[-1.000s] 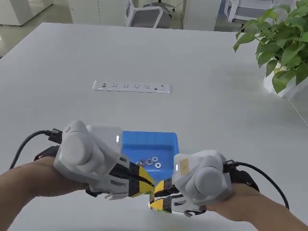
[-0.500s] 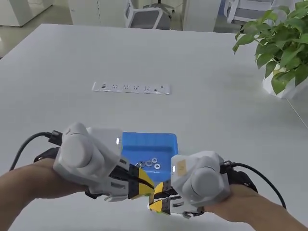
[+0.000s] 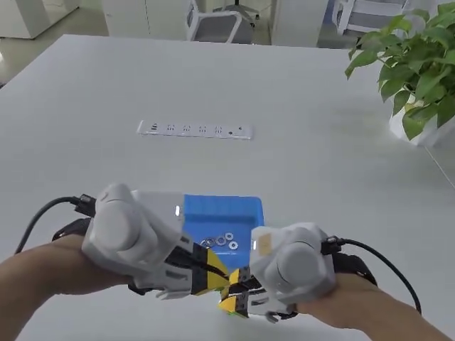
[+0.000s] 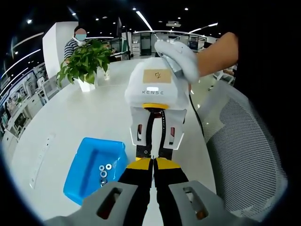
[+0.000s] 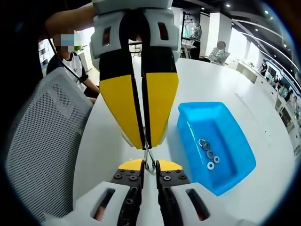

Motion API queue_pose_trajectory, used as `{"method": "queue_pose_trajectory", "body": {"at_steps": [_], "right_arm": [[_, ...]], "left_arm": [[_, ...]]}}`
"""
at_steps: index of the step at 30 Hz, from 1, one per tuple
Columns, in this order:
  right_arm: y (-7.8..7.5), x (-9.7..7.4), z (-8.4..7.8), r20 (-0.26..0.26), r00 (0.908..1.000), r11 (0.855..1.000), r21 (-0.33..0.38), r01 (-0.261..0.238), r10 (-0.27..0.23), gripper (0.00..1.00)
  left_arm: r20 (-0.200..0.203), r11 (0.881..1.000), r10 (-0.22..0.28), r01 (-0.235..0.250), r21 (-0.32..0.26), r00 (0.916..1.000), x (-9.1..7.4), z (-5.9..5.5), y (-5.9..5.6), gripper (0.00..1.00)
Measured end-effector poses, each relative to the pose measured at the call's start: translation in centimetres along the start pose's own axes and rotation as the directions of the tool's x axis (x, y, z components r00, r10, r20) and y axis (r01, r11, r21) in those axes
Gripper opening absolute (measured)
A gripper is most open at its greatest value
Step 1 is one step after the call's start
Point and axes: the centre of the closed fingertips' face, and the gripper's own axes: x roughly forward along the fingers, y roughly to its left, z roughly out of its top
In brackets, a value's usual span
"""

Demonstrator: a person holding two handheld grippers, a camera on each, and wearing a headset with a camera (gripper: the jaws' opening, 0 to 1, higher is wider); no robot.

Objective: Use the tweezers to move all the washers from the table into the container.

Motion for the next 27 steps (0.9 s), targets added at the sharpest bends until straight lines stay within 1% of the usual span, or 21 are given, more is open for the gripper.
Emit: {"method": "queue_pose_trajectory", "body": {"at_steps": [6, 8, 11, 14, 24, 27], "right_arm": [[-0.03, -0.04, 0.0, 0.004, 1.0, 1.0, 0.002, 0.004, -0.004, 0.1], [0.0, -0.04, -0.01, 0.005, 1.0, 1.0, -0.015, 0.004, -0.004, 0.09], [-0.04, -0.08, -0.03, 0.004, 1.0, 1.0, -0.009, 0.008, -0.008, 0.08], [-0.01, -0.06, -0.03, 0.007, 0.9999, 1.0, -0.02, 0.008, -0.008, 0.07], [-0.01, -0.15, -0.08, 0.012, 0.9999, 1.0, -0.022, 0.004, -0.004, 0.07], [0.0, -0.24, -0.12, 0.013, 0.9999, 1.0, -0.021, 0.005, -0.004, 0.07]], "left_arm": [[-0.001, 1.0, -0.004, 0.004, -0.001, 1.0, 0.02, 0.02, 0.0, 0.05], [0.0, 1.0, -0.006, 0.006, -0.002, 1.0, 0.03, 0.02, -0.02, 0.05], [0.001, 1.0, -0.007, 0.007, -0.004, 1.0, 0.09, 0.03, -0.01, 0.05], [0.0, 1.0, -0.008, 0.008, -0.006, 1.0, 0.16, -0.01, -0.03, 0.05], [-0.011, 1.0, 0.0, 0.0, 0.002, 0.9999, 0.04, -0.25, 0.02, 0.06], [-0.006, 1.0, 0.005, -0.005, -0.001, 1.0, -0.19, -0.29, 0.08, 0.09]]}}
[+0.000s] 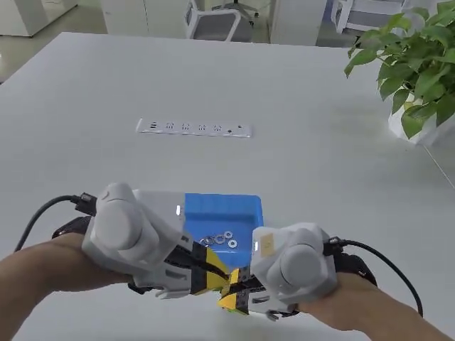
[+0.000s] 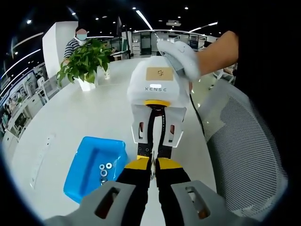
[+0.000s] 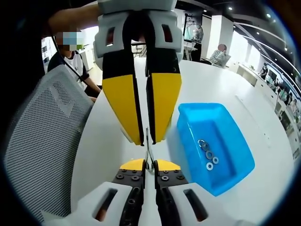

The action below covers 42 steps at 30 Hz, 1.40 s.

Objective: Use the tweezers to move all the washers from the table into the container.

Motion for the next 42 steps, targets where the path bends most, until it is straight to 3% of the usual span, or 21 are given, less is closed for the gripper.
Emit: {"method": "queue_pose_trajectory", "body": {"at_steps": [11, 14, 17, 32, 42], "right_arm": [[0.0, -0.1, -0.1, -0.005, 1.0, 1.0, 0.014, 0.001, -0.001, 0.07], [0.0, -0.3, -0.1, -0.003, 1.0, 1.0, 0.014, 0.003, -0.003, 0.07], [0.0, -0.7, 0.1, 0.005, 1.0, 1.0, 0.019, 0.006, -0.006, 0.07], [-0.6, -3.1, 2.0, 0.013, 0.9999, 1.0, 0.001, 0.008, -0.008, 0.08], [-1.8, -4.9, 3.6, 0.015, 0.9999, 1.0, -0.014, 0.007, -0.006, 0.08]], "left_arm": [[0.042, 0.997, 0.016, -0.013, -0.079, 0.999, -1.3, 0.0, 0.0, 0.28], [0.076, 0.994, 0.035, -0.027, -0.107, 0.9965, -1.8, 0.2, 0.0, 0.33], [0.103, 0.992, 0.066, -0.054, -0.118, 0.9925, -2.2, 0.2, 0.2, 0.47], [0.139, 0.965, 0.132, -0.095, -0.244, 0.9814, -3.8, -1.0, 0.3, 0.77], [0.158, 0.942, 0.176, -0.119, -0.315, 0.9717, -4.9, -2.0, 0.5, 0.86]]}}
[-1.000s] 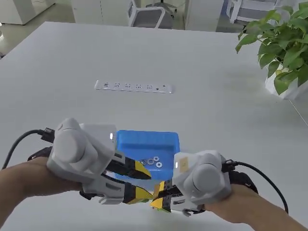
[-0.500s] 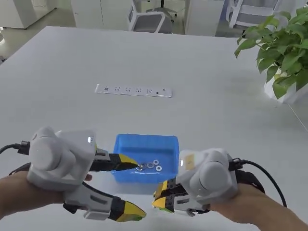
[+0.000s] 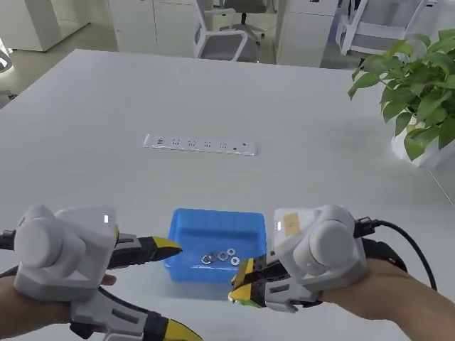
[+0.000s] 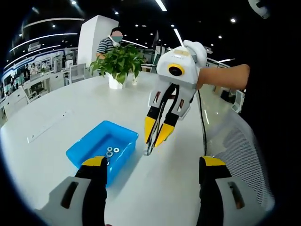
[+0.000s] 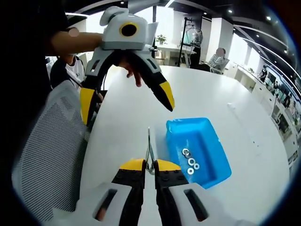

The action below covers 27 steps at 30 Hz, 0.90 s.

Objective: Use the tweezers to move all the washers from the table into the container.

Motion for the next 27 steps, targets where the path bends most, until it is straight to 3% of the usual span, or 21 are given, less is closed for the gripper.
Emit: {"method": "queue_pose_trajectory", "body": {"at_steps": [15, 27], "right_arm": [[-3.2, -0.3, 1.9, 0.008, 0.9999, 0.997, -0.071, 0.013, -0.012, 0.08], [-6.3, 1.4, 2.3, 0.023, 0.9994, 0.994, -0.11, 0.027, -0.025, 0.08]], "left_arm": [[0.039, 0.995, 0.091, -0.089, -0.046, 0.9951, -1.8, -0.2, 1.3, 0.96], [0.049, 0.989, 0.134, -0.13, -0.073, 0.9898, -2.3, -0.4, 1.9, 0.99]]}}
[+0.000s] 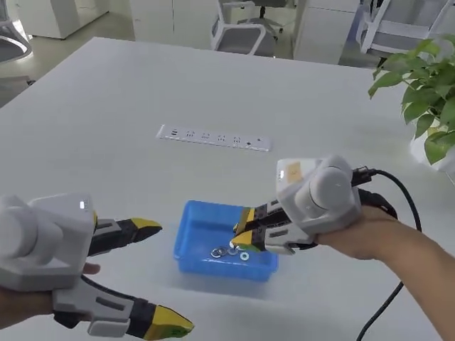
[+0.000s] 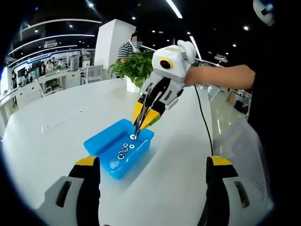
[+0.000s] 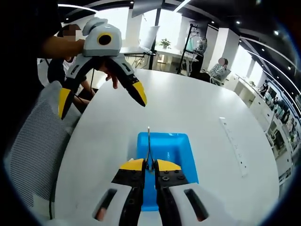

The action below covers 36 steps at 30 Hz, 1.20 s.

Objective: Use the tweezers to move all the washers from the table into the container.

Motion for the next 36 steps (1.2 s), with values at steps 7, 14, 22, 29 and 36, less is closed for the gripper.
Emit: {"method": "queue_pose_trajectory", "body": {"at_steps": [7, 14, 22, 29, 36], "right_arm": [[-1.0, 1.3, -0.8, -0.008, 1.0, 1.0, -0.004, -0.005, 0.005, 0.08], [-1.9, 2.2, -1.6, -0.01, 0.9999, 1.0, 0.014, -0.01, 0.01, 0.08], [-2.1, 3.4, -2.6, -0.018, 0.9997, 1.0, 0.026, -0.014, 0.015, 0.08], [-2.7, 4.5, -3.4, -0.024, 0.9996, 1.0, 0.027, -0.014, 0.015, 0.08], [-2.9, 5.1, -3.9, -0.037, 0.999, 1.0, 0.02, -0.024, 0.025, 0.08]], "left_arm": [[0.0, 1.0, 0.02, -0.02, -0.008, 0.9998, -0.2, -0.3, 0.4, 0.99], [0.001, 1.0, 0.028, -0.028, -0.007, 0.9996, -0.2, -0.3, 0.8, 0.99], [-0.01, 0.999, 0.03, -0.03, -0.012, 0.9995, -0.1, -0.4, 1.2, 0.99], [-0.008, 0.999, 0.037, -0.037, -0.017, 0.9993, -0.1, -0.4, 1.5, 0.98], [-0.013, 0.999, 0.045, -0.045, -0.022, 0.9989, 0.0, -0.4, 2.0, 0.97]]}}
